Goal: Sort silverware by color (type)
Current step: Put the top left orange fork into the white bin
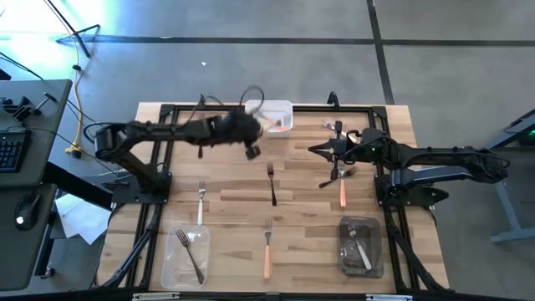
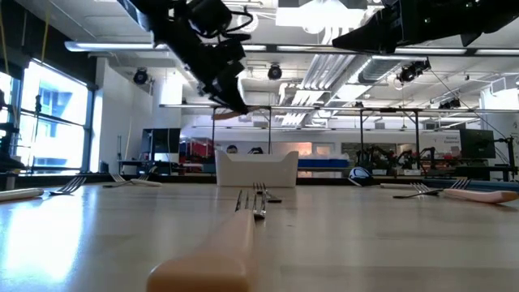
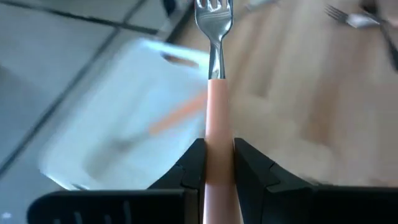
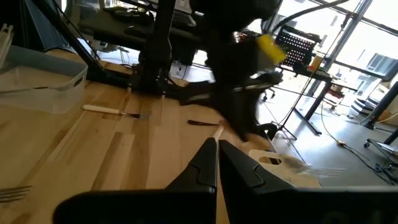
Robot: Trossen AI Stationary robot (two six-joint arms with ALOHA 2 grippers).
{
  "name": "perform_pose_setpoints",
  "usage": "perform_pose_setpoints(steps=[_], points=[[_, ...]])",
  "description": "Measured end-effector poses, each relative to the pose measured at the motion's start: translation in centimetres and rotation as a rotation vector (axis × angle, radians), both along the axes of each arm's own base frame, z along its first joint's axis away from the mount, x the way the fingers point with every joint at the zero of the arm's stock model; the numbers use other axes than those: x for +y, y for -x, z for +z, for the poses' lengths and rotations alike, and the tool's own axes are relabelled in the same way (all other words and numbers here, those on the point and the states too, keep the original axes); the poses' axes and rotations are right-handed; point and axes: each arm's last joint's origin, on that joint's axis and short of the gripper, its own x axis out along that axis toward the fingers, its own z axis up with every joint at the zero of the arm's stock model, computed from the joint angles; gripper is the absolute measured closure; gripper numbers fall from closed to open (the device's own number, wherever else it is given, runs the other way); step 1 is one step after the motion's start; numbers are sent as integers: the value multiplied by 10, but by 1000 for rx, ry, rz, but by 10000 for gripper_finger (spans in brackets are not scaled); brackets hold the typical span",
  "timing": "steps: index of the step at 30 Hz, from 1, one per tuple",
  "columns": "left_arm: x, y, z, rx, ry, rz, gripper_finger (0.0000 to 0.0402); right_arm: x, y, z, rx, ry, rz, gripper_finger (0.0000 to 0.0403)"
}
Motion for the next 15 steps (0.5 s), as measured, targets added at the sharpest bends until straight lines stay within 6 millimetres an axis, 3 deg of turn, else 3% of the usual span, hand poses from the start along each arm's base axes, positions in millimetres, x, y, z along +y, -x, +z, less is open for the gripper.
perform_pose_setpoints(steps=[5,15], points=[[40,-12,0,-47,-25,21,360,0,0,0,0,-2,0,403],[86,-17,-51,22,41,116,360,0,0,0,3,15,1,403]])
